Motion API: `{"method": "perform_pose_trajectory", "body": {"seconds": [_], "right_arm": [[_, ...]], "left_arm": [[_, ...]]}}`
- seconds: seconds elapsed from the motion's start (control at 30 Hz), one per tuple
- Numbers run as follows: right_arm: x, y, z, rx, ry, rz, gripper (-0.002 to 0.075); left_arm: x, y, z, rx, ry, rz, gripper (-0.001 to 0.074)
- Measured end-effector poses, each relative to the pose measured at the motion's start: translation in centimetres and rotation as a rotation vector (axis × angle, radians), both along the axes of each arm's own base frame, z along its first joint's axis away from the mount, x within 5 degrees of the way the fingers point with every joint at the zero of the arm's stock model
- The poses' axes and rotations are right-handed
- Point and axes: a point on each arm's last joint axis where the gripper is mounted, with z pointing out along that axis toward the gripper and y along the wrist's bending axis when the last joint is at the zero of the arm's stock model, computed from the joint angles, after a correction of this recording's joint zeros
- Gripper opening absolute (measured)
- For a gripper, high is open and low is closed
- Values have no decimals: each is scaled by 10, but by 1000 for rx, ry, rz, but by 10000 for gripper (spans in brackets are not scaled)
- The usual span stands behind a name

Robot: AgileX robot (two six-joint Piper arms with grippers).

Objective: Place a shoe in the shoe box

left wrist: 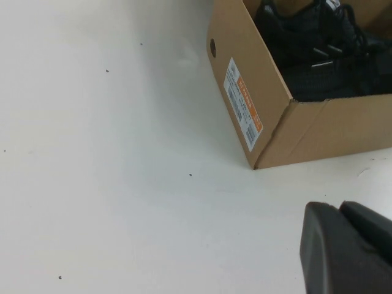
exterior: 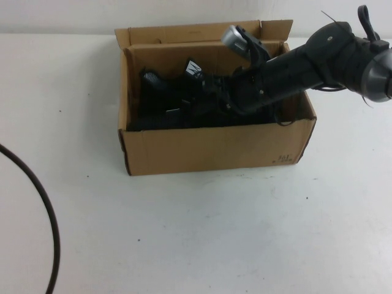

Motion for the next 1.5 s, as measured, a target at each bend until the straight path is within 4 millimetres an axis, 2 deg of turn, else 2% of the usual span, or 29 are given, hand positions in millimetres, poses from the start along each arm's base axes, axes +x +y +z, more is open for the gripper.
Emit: {"method": "perform_pose_trajectory", "body": {"seconds": [0.1, 0.27, 0.33, 0.43, 0.7, 0.9, 1.0, 1.1, 1.13, 1.2, 1.33, 1.5], "right_arm": [[0, 0, 0, 2, 1, 0, 118], [0, -1, -1, -17, -14, 10, 465], [0, -2, -3, -50, -27, 21, 540], [-2, -7, 2, -123, -72, 41, 568], [-13, -23, 40, -271, -192, 41, 546], [-25, -35, 76, -354, -287, 17, 524], [-35, -42, 100, -371, -360, 4, 435], [-50, -50, 128, -381, -437, -11, 248], [-56, -53, 139, -382, -468, -19, 165], [-71, -60, 162, -374, -530, -37, 64], [-107, -74, 209, -336, -664, -84, 0], [-163, -97, 267, -276, -862, -169, -11]], "left_arm": [[0, 0, -1, 2, 8, -1, -1], [-2, 1, -3, 13, 38, -2, -1], [-3, 1, -4, 23, 52, -2, -1], [-4, 2, -6, 35, 73, -2, -1], [-5, 2, -7, 43, 87, -3, -1], [-6, 2, -7, 47, 86, -4, -1], [-10, 3, -6, 50, 76, -9, -1], [-20, 6, -2, 73, 34, -32, -1], [-25, 6, 1, 79, 9, -46, -1], [-37, 8, 6, 88, -52, -78, -1], [-68, 10, 18, 76, -232, -143, -1], [-99, 16, 31, 34, -437, -145, -1]]}}
